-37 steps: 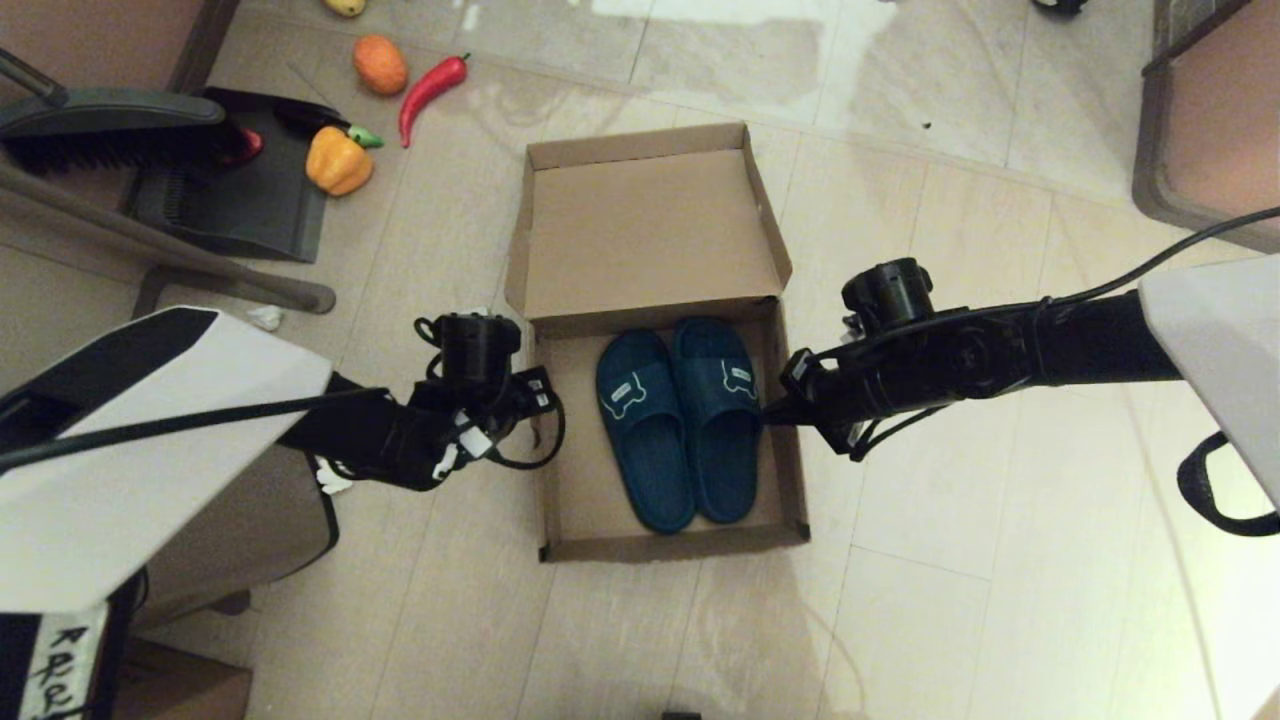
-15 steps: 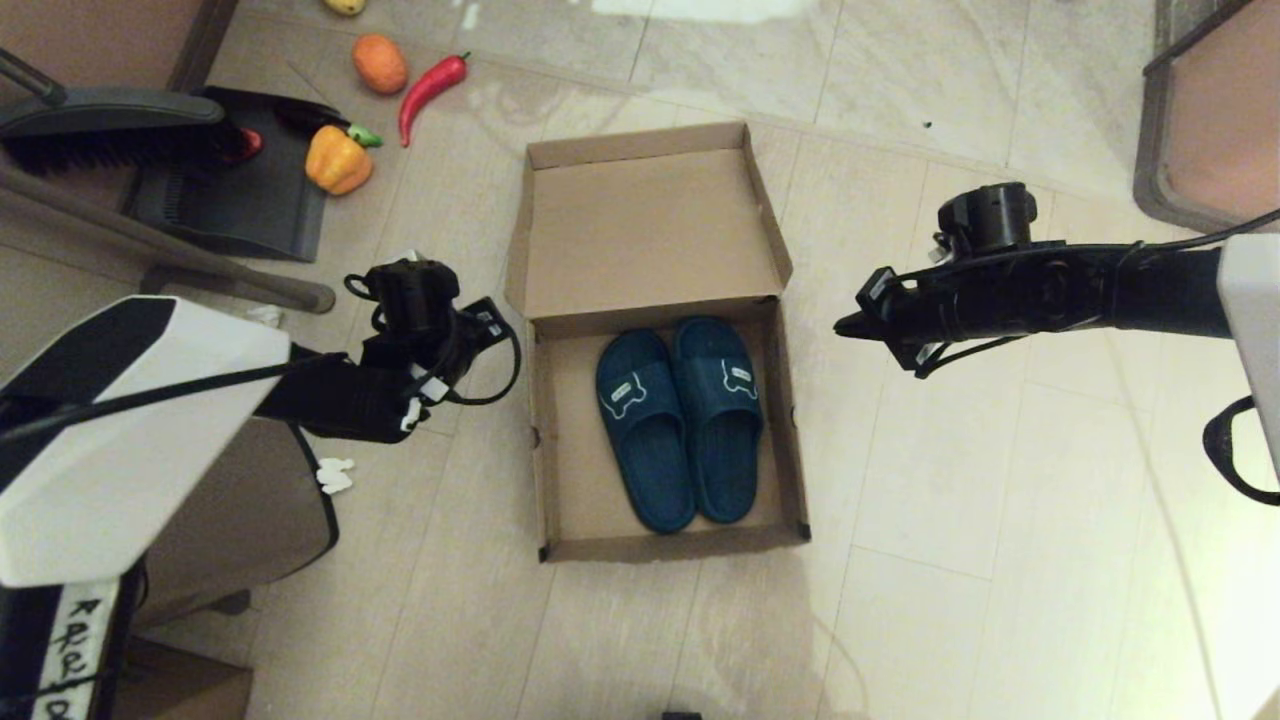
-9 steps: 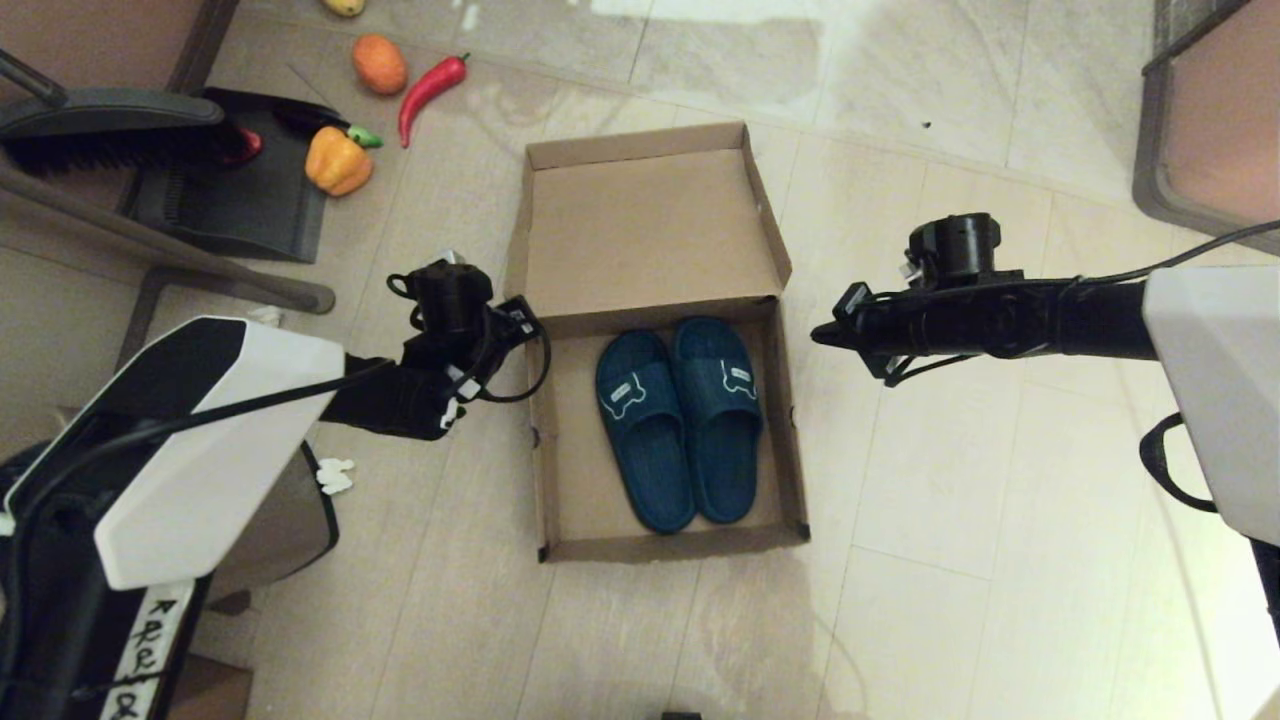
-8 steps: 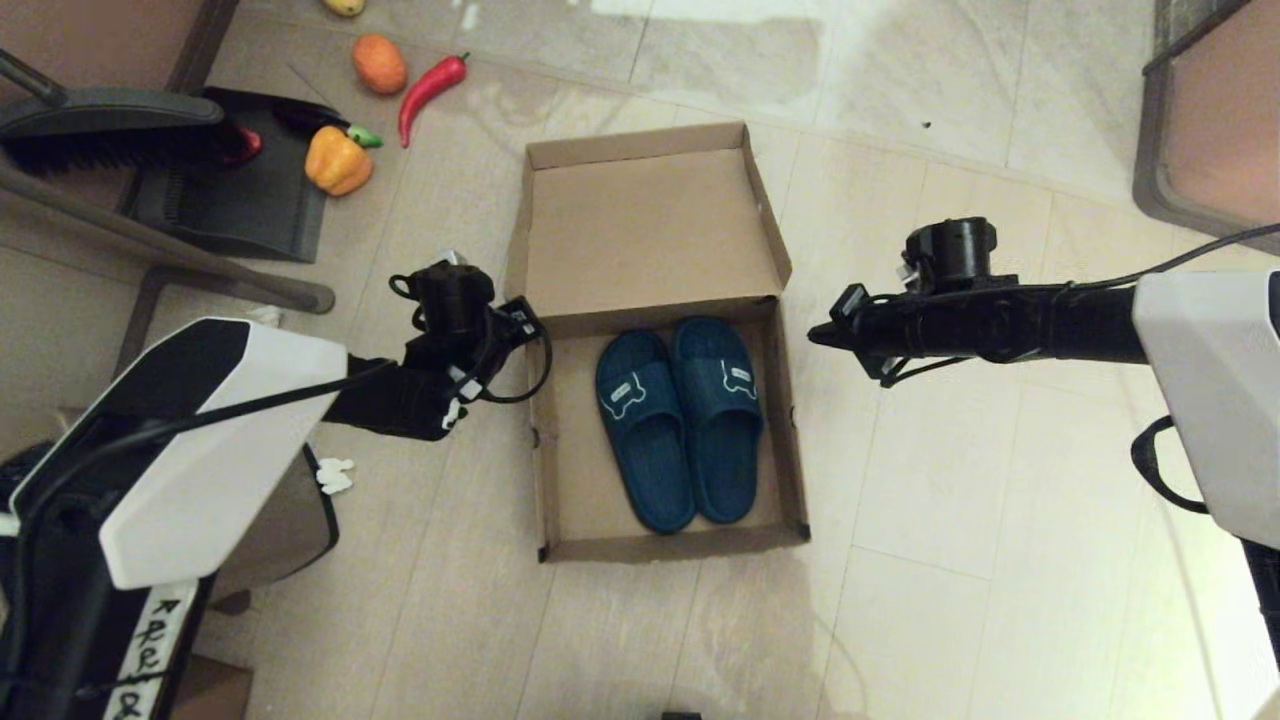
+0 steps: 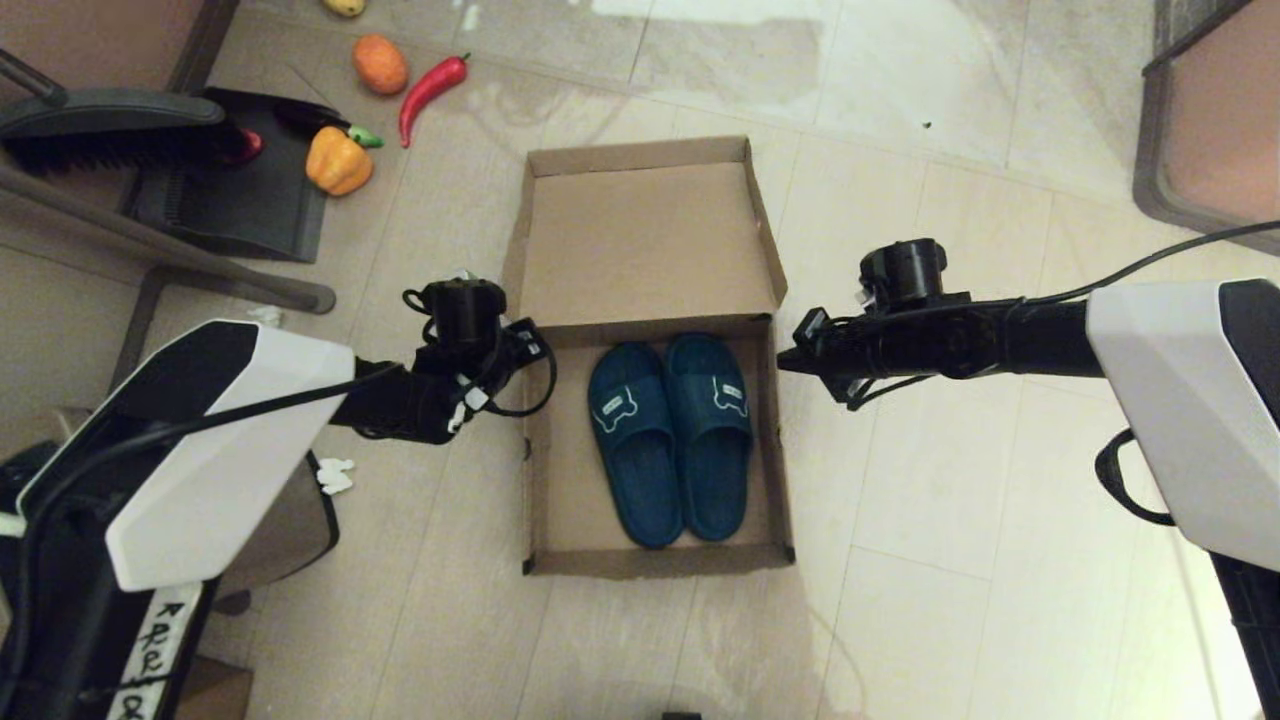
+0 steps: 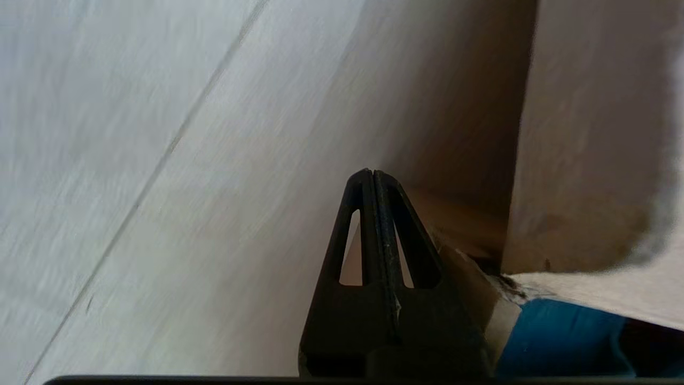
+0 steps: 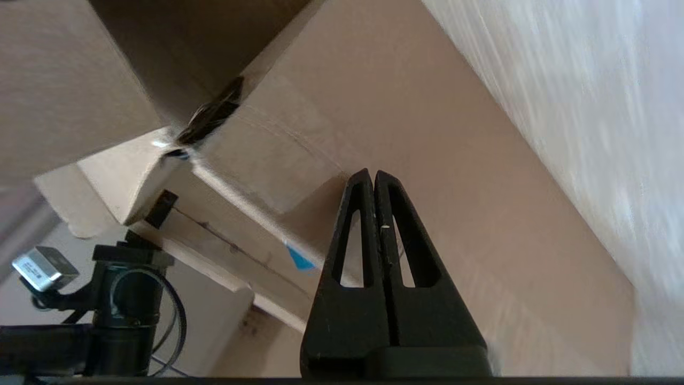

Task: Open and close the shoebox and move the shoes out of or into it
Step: Close the shoe box

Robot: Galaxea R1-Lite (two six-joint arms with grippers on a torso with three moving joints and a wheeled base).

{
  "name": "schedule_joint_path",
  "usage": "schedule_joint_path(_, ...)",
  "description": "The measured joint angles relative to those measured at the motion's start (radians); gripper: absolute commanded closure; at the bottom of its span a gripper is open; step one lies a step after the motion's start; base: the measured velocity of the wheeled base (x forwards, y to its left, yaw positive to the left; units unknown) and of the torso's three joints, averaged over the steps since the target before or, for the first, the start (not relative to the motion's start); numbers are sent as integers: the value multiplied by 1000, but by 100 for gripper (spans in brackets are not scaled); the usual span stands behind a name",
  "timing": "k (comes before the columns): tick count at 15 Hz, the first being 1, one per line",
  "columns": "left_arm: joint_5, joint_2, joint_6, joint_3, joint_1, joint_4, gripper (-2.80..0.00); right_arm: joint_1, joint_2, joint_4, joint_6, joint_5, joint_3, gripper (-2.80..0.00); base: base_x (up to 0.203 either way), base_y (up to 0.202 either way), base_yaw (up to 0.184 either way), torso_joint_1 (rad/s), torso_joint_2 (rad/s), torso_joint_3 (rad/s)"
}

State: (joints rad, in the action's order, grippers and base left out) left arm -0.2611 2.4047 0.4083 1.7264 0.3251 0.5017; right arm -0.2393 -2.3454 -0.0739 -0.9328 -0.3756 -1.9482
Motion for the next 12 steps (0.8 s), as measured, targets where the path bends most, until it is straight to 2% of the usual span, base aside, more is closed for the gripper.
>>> schedule_joint_path(3,-3,-51,-1,-118,3,-14,0,-25,70,-89,3,29,82,0,0,0,0,0,0,0)
schedule_joint_path(6,-19,-144,4,-346,7,0,0,-32,166,-112,8,71,255,0,0,0,0,0,0,0)
schedule_joint_path(8,-30,-206,6,-492,4,52,0,-20,216,-112,14,134,327,0,0,0,0,0,0,0)
schedule_joint_path(10,-38,-257,4,-581,-15,125,0,10,233,-112,44,176,344,0,0,0,0,0,0,0)
schedule_joint_path(12,-34,-282,4,-604,-36,136,0,28,224,-112,59,203,312,0,0,0,0,0,0,0)
